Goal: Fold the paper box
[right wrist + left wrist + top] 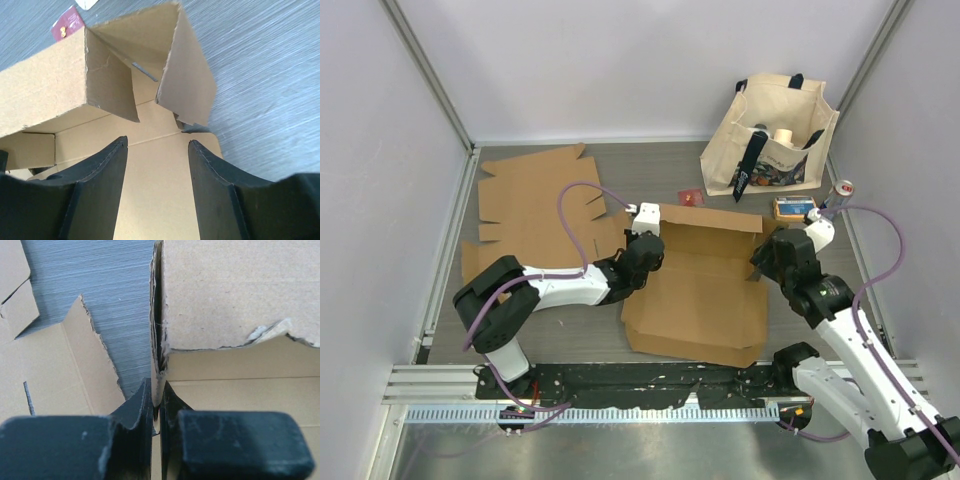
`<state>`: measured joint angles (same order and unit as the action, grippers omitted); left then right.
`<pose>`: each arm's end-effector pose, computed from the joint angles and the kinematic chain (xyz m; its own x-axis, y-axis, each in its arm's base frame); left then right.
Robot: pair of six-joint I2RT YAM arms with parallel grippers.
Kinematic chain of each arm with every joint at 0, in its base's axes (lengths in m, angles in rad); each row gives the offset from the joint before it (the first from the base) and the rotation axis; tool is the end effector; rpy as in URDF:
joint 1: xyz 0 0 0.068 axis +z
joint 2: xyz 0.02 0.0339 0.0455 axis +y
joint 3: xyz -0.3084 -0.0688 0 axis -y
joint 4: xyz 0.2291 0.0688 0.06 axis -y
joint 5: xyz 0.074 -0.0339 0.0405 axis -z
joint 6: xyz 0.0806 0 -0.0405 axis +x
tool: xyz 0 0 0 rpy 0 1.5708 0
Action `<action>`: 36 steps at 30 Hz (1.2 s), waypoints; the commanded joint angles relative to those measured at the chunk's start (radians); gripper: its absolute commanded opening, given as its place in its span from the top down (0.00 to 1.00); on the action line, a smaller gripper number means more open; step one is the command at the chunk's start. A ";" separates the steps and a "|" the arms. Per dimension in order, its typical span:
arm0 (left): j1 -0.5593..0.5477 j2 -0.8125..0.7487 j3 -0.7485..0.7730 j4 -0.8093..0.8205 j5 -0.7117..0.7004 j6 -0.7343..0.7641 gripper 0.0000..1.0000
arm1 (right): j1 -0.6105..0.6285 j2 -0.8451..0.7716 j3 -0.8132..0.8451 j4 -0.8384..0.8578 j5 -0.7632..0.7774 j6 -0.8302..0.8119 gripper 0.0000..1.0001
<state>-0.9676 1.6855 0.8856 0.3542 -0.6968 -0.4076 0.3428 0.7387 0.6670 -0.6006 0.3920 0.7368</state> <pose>0.2585 -0.2840 0.2388 -0.3447 -0.0356 -0.9381 0.1813 0.9779 -0.1037 0.1431 0.0184 0.2721 -0.4540 0.4973 -0.7393 0.3726 0.8597 0.3495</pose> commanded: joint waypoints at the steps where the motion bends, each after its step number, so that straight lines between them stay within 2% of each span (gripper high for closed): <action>1: -0.002 -0.024 -0.011 0.025 -0.009 0.006 1.00 | -0.007 -0.012 0.133 -0.189 0.137 -0.002 0.39; 3: -0.002 -0.021 -0.014 0.032 -0.006 0.007 1.00 | -0.007 0.013 0.149 -0.189 0.195 -0.025 0.33; 8: -0.002 -0.021 -0.019 0.040 -0.003 0.007 1.00 | -0.007 0.106 0.161 -0.156 0.222 -0.083 0.33; 13: -0.002 -0.024 -0.024 0.051 0.013 0.003 1.00 | -0.007 0.165 0.109 -0.009 0.217 -0.145 0.38; 17: -0.002 -0.023 -0.022 0.052 0.019 0.000 1.00 | -0.007 0.231 0.112 0.013 0.258 -0.152 0.41; 23: -0.002 -0.020 -0.027 0.062 0.020 -0.002 1.00 | -0.005 0.278 0.117 0.018 0.281 -0.154 0.59; 24: -0.002 -0.018 -0.027 0.062 0.020 -0.002 1.00 | -0.007 0.274 0.118 0.021 0.283 -0.155 0.66; 32: -0.002 -0.020 -0.025 0.069 0.019 0.009 1.00 | -0.007 0.252 0.149 0.016 0.223 -0.165 0.99; 36: -0.002 -0.021 -0.023 0.068 0.019 0.013 1.00 | -0.007 0.254 0.184 -0.019 0.153 -0.126 0.99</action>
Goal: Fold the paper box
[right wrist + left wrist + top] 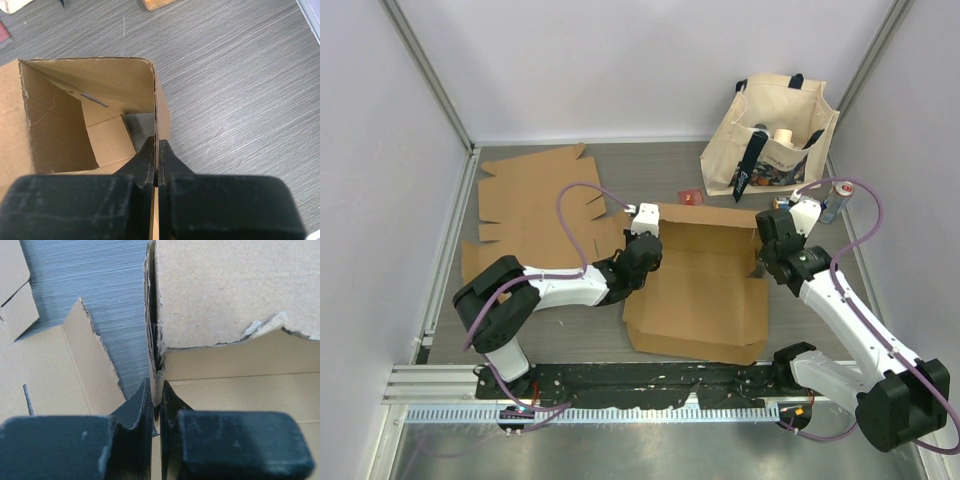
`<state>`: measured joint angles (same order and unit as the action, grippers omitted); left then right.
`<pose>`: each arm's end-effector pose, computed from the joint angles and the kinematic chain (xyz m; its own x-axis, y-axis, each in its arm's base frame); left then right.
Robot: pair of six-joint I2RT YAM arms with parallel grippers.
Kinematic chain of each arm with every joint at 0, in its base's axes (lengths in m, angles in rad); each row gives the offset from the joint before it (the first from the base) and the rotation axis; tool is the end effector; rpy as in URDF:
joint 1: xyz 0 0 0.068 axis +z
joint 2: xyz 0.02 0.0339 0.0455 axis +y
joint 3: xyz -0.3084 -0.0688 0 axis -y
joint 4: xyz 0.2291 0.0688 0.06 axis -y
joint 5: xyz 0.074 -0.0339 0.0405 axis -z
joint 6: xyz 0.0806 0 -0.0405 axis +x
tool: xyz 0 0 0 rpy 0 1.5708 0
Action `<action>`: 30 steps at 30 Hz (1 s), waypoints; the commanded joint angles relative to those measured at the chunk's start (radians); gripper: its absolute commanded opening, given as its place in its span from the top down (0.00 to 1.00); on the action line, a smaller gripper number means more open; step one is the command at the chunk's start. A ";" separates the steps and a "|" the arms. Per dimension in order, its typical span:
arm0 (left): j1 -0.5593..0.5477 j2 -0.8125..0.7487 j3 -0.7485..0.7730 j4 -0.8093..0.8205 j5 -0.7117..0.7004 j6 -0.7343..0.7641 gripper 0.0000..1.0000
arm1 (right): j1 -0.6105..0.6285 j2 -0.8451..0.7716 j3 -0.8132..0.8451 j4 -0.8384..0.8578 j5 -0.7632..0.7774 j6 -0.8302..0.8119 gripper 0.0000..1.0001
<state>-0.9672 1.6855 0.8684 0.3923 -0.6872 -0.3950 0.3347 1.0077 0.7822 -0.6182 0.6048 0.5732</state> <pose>0.2578 -0.2838 0.2377 -0.3346 -0.0388 -0.9416 0.1946 0.9748 -0.1093 0.1901 0.0176 0.2767 -0.5458 0.2825 -0.7888 0.4556 0.8902 0.0036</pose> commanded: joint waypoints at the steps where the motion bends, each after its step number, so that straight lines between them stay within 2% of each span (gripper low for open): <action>1: -0.002 -0.020 -0.006 0.029 0.009 0.002 1.00 | 0.001 -0.015 0.072 -0.006 -0.068 0.043 0.99; 4: -0.002 -0.017 0.003 0.017 0.018 0.013 1.00 | 0.001 -0.012 0.089 -0.015 -0.071 0.048 0.99; 6: -0.002 -0.026 0.003 0.002 0.040 0.018 0.84 | 0.003 -0.012 0.088 -0.011 -0.060 0.040 0.99; 7: -0.002 -0.047 -0.003 0.003 0.046 0.018 0.66 | 0.001 -0.012 0.088 -0.009 -0.050 0.034 0.99; 10: -0.002 -0.098 -0.025 -0.012 0.060 0.019 0.47 | 0.001 -0.020 0.074 0.003 -0.046 0.030 0.99; 13: -0.002 -0.173 -0.028 -0.075 0.051 0.016 0.36 | 0.003 -0.034 0.049 0.026 -0.046 0.031 0.99; 17: -0.002 -0.268 -0.040 -0.177 0.043 -0.036 0.34 | 0.001 -0.024 0.034 0.040 -0.050 0.034 0.99; 20: -0.002 -0.355 -0.098 -0.196 0.113 -0.102 0.37 | 0.001 -0.024 0.017 0.063 -0.045 0.033 0.99; 21: -0.007 -0.395 -0.130 -0.179 0.144 -0.113 0.40 | 0.001 -0.023 0.014 0.067 -0.045 0.033 0.99; 22: -0.013 -0.414 -0.149 -0.158 0.170 -0.120 0.48 | 0.001 -0.020 0.012 0.071 -0.046 0.033 0.99; 25: -0.068 -0.423 -0.190 -0.052 0.239 -0.096 0.63 | 0.001 -0.018 0.015 0.072 -0.059 0.051 0.99; 27: -0.114 -0.380 -0.175 0.028 0.305 -0.078 0.66 | 0.001 -0.017 0.017 0.064 -0.066 0.077 0.99; 28: -0.131 -0.324 -0.166 0.057 0.322 -0.052 0.71 | 0.001 -0.015 0.019 0.063 -0.072 0.088 0.99; 30: -0.198 -0.241 -0.131 0.164 0.331 -0.009 0.73 | 0.001 0.000 0.031 0.037 -0.074 0.128 0.99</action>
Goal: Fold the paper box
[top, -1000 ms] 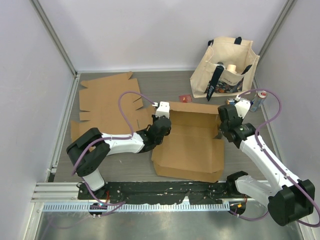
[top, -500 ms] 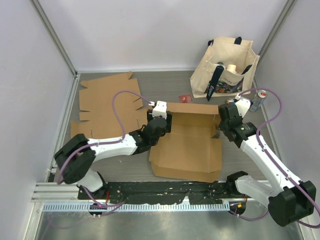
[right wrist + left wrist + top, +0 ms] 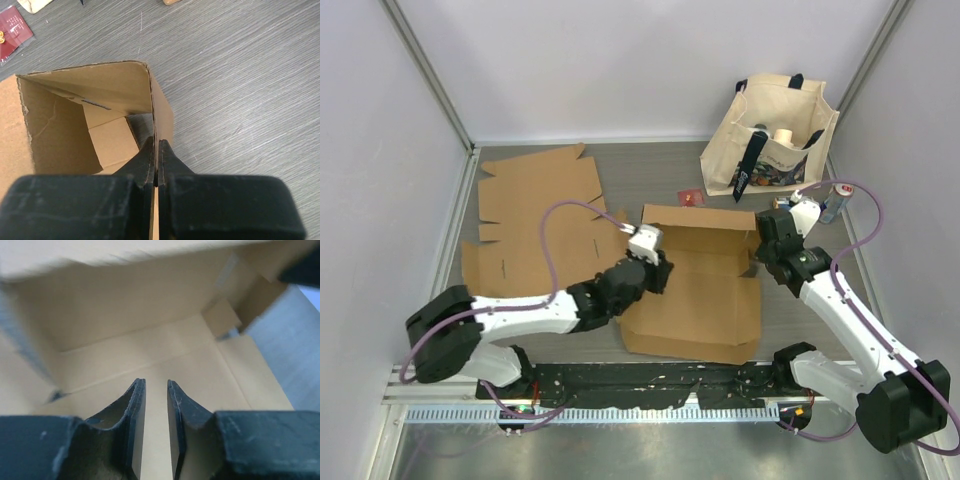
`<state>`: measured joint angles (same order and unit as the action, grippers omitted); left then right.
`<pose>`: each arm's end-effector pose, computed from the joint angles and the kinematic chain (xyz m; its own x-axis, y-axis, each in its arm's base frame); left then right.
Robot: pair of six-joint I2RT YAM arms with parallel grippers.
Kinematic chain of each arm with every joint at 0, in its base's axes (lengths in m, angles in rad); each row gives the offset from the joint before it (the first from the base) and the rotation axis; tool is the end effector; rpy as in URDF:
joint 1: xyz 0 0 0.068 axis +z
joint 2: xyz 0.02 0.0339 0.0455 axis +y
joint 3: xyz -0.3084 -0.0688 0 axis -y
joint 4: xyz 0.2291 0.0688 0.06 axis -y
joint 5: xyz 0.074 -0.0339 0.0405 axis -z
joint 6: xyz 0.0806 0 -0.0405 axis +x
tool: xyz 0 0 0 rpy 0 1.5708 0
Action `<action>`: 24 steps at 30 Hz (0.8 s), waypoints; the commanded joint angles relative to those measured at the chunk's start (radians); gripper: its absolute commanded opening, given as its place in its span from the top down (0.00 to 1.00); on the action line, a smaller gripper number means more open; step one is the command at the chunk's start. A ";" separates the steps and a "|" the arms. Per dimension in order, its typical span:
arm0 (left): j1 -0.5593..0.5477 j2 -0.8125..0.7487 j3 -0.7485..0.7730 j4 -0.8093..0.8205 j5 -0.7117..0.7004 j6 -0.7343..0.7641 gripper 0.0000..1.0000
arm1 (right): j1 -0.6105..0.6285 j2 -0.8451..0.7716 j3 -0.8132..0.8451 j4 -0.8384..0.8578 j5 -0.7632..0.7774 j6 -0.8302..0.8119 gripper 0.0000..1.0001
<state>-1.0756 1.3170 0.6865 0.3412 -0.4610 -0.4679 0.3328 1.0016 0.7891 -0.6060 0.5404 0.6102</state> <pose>0.1756 -0.2497 0.2837 -0.3850 -0.1371 -0.9127 0.4614 0.8279 -0.3190 0.1914 0.0223 0.2791 -0.5357 0.3347 -0.7752 0.4381 0.8950 0.0837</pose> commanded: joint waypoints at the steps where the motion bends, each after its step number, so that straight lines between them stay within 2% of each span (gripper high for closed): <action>1: -0.112 0.216 0.070 0.243 0.094 0.083 0.74 | 0.003 0.011 0.027 0.019 -0.016 0.101 0.99; 8: -0.167 0.560 0.248 0.470 0.199 0.103 0.80 | 0.003 -0.001 0.027 -0.006 -0.030 0.141 0.99; 12: -0.182 0.678 0.338 0.499 0.232 0.117 0.83 | 0.003 -0.014 0.036 -0.018 -0.031 0.148 0.99; 19: -0.191 0.817 0.380 0.567 0.301 0.054 0.87 | 0.003 0.000 0.052 -0.023 -0.077 0.194 0.99; 24: -0.191 0.889 0.395 0.549 0.292 0.026 0.89 | 0.003 0.011 0.079 -0.041 -0.086 0.206 0.99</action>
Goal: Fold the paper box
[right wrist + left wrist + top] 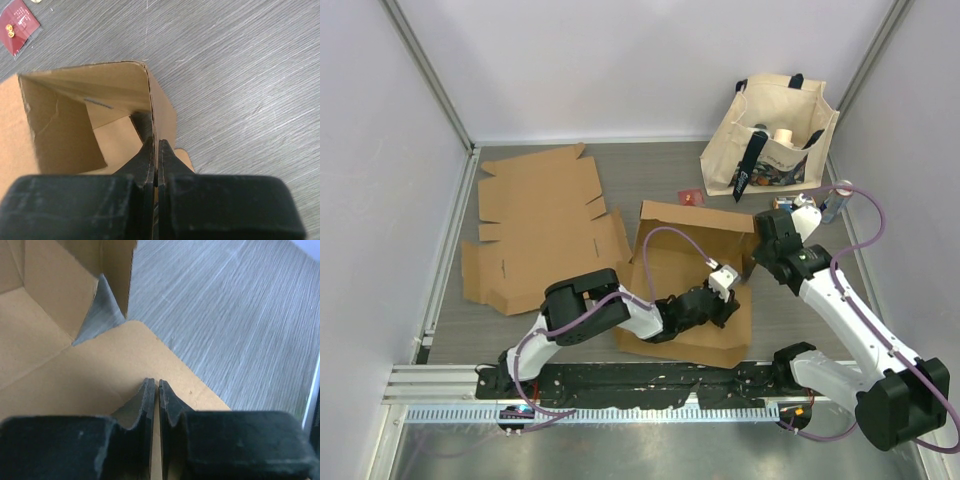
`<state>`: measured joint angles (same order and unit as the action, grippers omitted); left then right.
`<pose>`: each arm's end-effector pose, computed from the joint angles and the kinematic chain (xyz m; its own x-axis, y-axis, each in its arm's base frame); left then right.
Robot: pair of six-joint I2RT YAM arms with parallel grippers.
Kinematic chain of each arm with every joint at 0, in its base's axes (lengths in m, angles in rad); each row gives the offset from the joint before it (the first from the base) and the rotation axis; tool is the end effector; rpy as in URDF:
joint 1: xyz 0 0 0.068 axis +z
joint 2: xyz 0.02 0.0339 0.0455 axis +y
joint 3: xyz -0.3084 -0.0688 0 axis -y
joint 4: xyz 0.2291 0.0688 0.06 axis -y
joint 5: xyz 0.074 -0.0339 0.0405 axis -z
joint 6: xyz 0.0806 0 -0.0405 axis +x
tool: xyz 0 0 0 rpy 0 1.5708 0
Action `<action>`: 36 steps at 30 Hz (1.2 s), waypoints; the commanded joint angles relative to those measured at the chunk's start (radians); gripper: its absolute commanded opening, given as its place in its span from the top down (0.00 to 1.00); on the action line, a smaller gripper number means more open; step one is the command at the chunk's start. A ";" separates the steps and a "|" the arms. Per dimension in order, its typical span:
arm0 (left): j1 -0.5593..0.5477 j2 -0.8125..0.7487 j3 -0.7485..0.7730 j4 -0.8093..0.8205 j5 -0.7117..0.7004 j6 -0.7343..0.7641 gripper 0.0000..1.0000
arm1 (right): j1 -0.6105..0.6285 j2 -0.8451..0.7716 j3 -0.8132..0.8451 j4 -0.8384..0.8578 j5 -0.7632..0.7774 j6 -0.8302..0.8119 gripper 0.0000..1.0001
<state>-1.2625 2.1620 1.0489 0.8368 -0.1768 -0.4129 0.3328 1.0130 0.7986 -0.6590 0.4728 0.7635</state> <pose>0.1635 -0.4669 0.1487 -0.4316 0.0535 -0.9005 0.7789 0.5256 -0.3421 0.1887 0.0264 0.2733 -0.5334 0.4670 -0.7053 0.4905 0.8501 0.1919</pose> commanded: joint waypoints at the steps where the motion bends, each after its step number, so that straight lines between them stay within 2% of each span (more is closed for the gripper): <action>1: -0.003 0.054 0.033 0.045 0.000 -0.038 0.89 | 0.003 0.001 0.083 0.003 -0.017 0.050 0.99; 5: -0.003 0.061 0.010 0.045 -0.023 -0.043 0.90 | 0.003 -0.002 0.106 -0.011 -0.022 0.048 0.99; 7: -0.003 0.061 0.011 0.039 -0.021 -0.041 0.90 | 0.003 -0.001 0.099 0.001 -0.075 0.078 0.99; 12: -0.003 0.053 0.013 0.039 -0.012 -0.029 0.90 | 0.021 -0.023 0.002 0.062 -0.164 0.256 0.99; 17: -0.003 0.033 -0.001 0.044 0.008 -0.012 0.90 | 0.049 -0.088 -0.105 0.111 -0.123 0.430 0.99; 20: -0.003 0.009 -0.015 0.044 0.033 0.005 0.89 | 0.064 -0.096 -0.087 0.099 -0.097 0.416 0.99; 23: -0.003 -0.033 -0.035 0.024 0.066 0.013 0.84 | 0.083 -0.073 -0.053 0.075 -0.054 0.396 0.99; 25: -0.003 -0.077 -0.081 0.057 0.091 0.028 0.74 | 0.101 -0.062 -0.044 0.058 -0.027 0.392 0.99; 29: -0.003 -0.143 -0.124 0.073 0.044 0.077 0.52 | 0.121 -0.050 -0.044 0.058 -0.008 0.393 0.99; 33: -0.003 -0.198 -0.133 0.070 -0.019 0.123 0.46 | 0.132 -0.044 -0.027 0.045 0.012 0.372 0.99; 36: -0.003 -0.214 -0.090 -0.013 -0.038 0.135 0.46 | 0.138 -0.045 0.017 0.019 0.050 0.321 0.99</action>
<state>-1.2621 2.0186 0.9176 0.8577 -0.1562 -0.3305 0.4610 0.9699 0.7364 -0.6231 0.4389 1.1080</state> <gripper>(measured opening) 0.541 0.043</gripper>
